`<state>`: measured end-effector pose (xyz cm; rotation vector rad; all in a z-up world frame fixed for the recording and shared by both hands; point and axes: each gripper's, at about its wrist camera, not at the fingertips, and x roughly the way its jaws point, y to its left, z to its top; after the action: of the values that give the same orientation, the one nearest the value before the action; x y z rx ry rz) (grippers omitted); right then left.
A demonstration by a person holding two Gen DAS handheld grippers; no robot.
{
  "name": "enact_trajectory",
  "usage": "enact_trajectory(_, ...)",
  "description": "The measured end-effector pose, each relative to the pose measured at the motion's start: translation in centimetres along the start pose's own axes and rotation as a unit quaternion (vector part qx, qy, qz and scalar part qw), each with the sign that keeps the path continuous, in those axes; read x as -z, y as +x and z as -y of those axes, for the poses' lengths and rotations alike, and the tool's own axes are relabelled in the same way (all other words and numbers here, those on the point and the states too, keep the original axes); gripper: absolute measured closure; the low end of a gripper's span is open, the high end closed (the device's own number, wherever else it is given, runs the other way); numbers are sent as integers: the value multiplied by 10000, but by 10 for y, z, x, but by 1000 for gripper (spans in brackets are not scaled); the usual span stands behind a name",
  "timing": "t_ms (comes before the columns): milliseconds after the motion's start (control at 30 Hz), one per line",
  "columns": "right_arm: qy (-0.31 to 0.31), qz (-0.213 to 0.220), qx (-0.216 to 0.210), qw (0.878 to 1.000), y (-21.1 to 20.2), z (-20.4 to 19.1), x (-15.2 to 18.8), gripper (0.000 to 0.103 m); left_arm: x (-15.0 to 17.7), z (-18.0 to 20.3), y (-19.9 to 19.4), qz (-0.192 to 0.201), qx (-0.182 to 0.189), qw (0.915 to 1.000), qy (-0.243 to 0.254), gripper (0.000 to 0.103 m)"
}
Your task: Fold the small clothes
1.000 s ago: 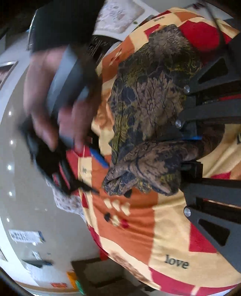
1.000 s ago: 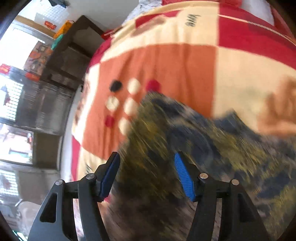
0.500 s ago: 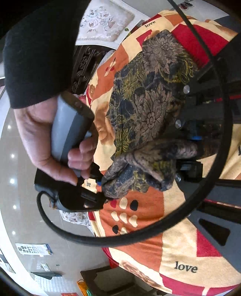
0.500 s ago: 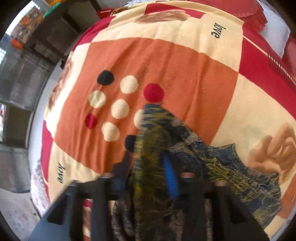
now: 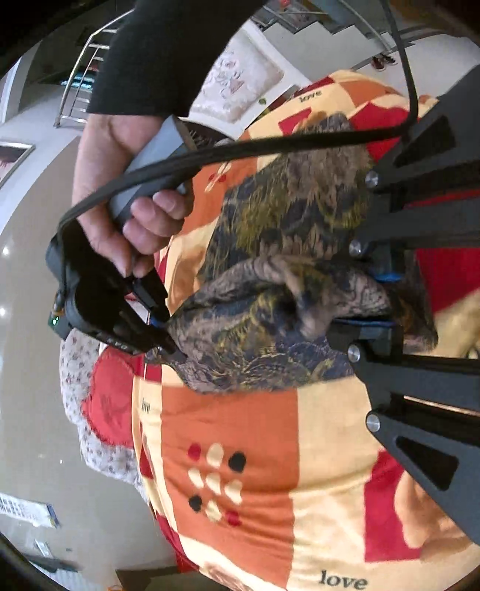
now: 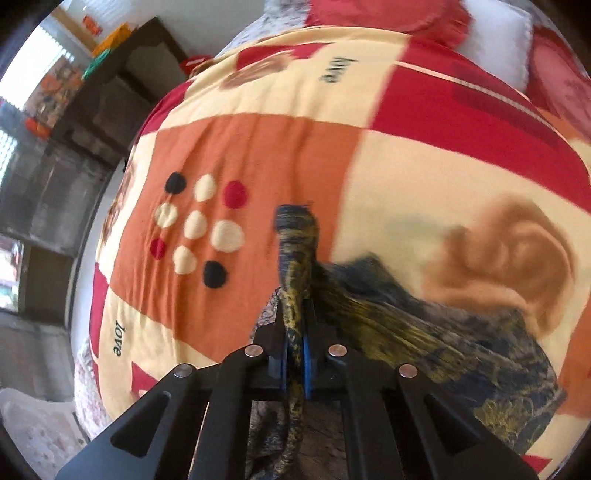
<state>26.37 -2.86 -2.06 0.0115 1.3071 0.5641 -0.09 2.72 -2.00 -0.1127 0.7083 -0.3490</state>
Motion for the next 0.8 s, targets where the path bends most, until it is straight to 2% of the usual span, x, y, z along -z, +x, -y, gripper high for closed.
enact_trajectory(167,213,154,-59,9996,-26,48,23,91,-1,49,5,-82,279,9990,326,91)
enact_trajectory(400,255,232,92,9994,-65,111,56,92,1,134,23,-291,760,9928,880,91)
enact_trajectory(567,266,282,230,9990,-90,151,79,92,2,178,37,-398,1002,9889,1019,92)
enact_trajectory(800,249,283,344,9987,-106,189,98,92,8,218,56,-557,1190,9844,1171,92)
